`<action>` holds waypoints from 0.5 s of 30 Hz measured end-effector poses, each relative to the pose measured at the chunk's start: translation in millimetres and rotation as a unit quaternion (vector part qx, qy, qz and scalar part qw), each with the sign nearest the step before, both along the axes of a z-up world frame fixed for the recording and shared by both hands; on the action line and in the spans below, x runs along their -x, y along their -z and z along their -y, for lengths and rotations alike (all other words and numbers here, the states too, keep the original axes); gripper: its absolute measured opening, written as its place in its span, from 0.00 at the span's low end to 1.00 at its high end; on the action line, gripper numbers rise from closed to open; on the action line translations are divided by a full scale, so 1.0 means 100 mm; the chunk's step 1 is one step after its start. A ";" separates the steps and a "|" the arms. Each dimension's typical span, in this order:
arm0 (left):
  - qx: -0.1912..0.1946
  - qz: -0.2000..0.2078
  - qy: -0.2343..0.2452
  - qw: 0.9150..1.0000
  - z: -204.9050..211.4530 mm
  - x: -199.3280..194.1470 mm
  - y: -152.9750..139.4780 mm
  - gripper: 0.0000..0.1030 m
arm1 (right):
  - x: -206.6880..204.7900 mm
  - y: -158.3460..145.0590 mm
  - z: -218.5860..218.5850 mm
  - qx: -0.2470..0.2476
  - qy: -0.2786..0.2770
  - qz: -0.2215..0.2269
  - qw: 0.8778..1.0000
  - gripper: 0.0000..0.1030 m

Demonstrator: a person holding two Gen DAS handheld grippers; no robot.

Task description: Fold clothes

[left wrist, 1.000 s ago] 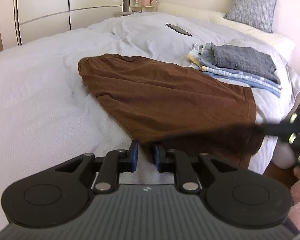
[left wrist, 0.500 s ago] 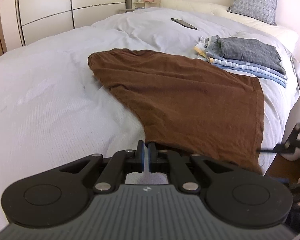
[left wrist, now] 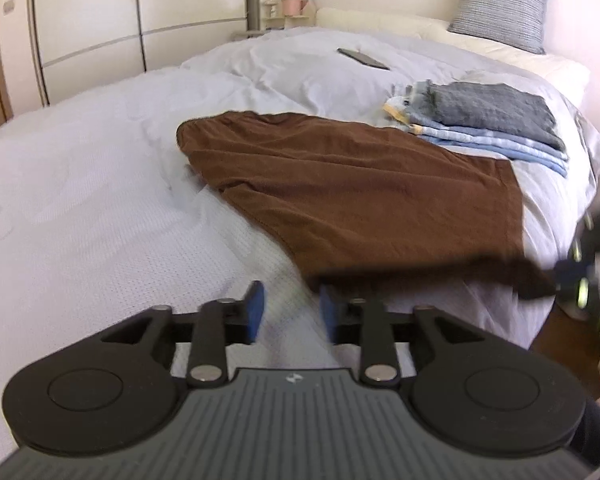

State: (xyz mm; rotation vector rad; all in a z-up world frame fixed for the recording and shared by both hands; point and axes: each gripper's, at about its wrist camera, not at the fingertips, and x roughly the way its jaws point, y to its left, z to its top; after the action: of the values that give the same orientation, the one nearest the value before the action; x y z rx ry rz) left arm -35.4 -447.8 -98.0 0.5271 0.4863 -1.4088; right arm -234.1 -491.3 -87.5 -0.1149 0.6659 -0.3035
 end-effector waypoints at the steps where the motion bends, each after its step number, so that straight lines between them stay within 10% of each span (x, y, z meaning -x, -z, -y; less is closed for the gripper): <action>1: 0.003 0.006 0.003 1.000 -0.04 0.03 0.00 0.26 | 0.03 -0.07 0.10 -0.033 0.010 0.014 0.999 0.05; 8: 0.048 0.134 0.082 0.986 -0.14 0.61 0.01 0.28 | 0.08 -0.32 0.52 -0.142 0.034 0.061 0.987 0.06; 15: 0.073 0.335 0.135 0.930 -0.18 1.01 0.21 0.59 | 0.04 -0.30 0.28 -0.119 0.007 0.028 0.992 0.06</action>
State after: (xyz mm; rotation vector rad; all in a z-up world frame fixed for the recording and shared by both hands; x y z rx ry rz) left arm -136.2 -430.2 -119.1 0.9290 -0.2503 -1.4043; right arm -238.1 -519.5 -57.5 0.1259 0.6422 -0.2376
